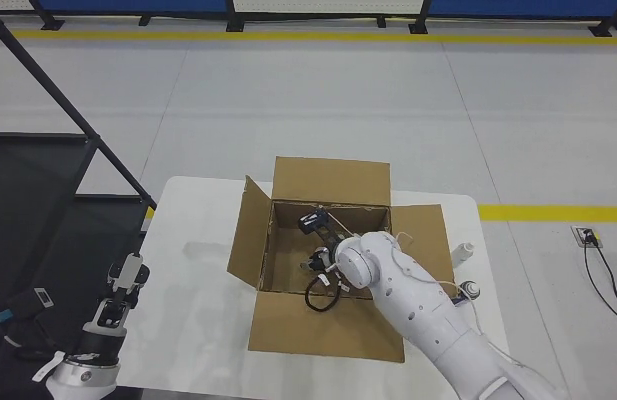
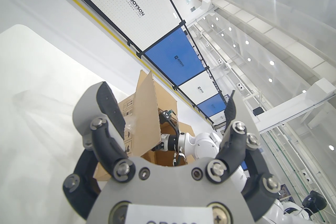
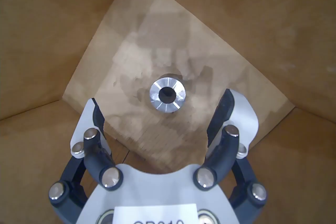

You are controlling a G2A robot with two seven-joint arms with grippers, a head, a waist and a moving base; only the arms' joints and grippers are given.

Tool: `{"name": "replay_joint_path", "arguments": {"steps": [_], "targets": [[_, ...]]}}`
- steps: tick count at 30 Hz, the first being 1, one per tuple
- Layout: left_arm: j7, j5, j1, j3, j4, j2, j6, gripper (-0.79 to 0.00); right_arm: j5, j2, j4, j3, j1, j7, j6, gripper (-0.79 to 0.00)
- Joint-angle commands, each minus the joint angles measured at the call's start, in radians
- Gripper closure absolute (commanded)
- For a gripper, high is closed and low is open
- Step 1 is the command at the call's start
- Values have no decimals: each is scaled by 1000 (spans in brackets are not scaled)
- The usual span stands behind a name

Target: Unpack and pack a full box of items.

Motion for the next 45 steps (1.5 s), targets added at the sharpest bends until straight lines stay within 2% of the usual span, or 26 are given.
{"name": "replay_joint_path", "arguments": {"steps": [1, 3, 7, 10, 13, 15, 19, 22, 25, 27, 29, 32, 34, 36, 40, 45], "targets": [[0, 0, 0, 0, 0, 0, 0, -785, 14, -13, 53, -7, 15, -17, -7, -785], [0, 0, 0, 0, 0, 0, 0, -785, 27, -25, 95, -14, 28, -32, -17, -757], [0, 0, 0, 0, 0, 0, 0, -785, 47, -48, 154, -27, 45, -54, -36, -388], [0, 0, 0, 0, 0, 0, 0, -785, 55, -62, 187, -34, 55, -68, -45, -320], [0, 0, 0, 0, 0, 0, 0, -785, 56, -74, 220, -39, 66, -79, -49, -182], [0, 0, 0, 0, 0, 0, 0, -785, 61, -81, 237, -39, 74, -84, -55, -12], [0, 0, 0, 0, 0, 0, 0, -785, 73, -88, 244, -28, 88, -100, -72, 0], [0, 0, 0, 0, 0, 0, 0, -785, 80, -80, 198, -5, 89, -111, -92, 0], [0, 0, 0, 0, 0, 0, 0, -785, 63, -52, 84, 41, 64, -110, -94, 0], [0, 0, 0, 0, 0, 0, 0, -785, 27, -20, -49, 90, 17, -93, -76, 0], [0, 0, 0, 0, 0, 0, 0, -785, -30, 22, -239, 164, -66, -54, -48, 0], [0, 0, 0, 0, 0, 0, 0, -785, -142, 87, -619, 305, -270, 38, -8, 0], [0, 0, 0, 0, 0, 0, 0, -785, -206, 119, -858, 396, -415, 92, -1, 0], [0, 0, 0, 0, 0, 0, 0, -785, -255, 140, -1037, 470, -533, 123, -5, 0], [0, 0, 0, 0, 0, 0, 0, -785, -316, 164, -1267, 607, -707, 130, 16, 0], [0, 0, 0, 0, 0, 0, 0, -785, -327, 181, -1460, 795, -918, 117, 45, 0]]}}
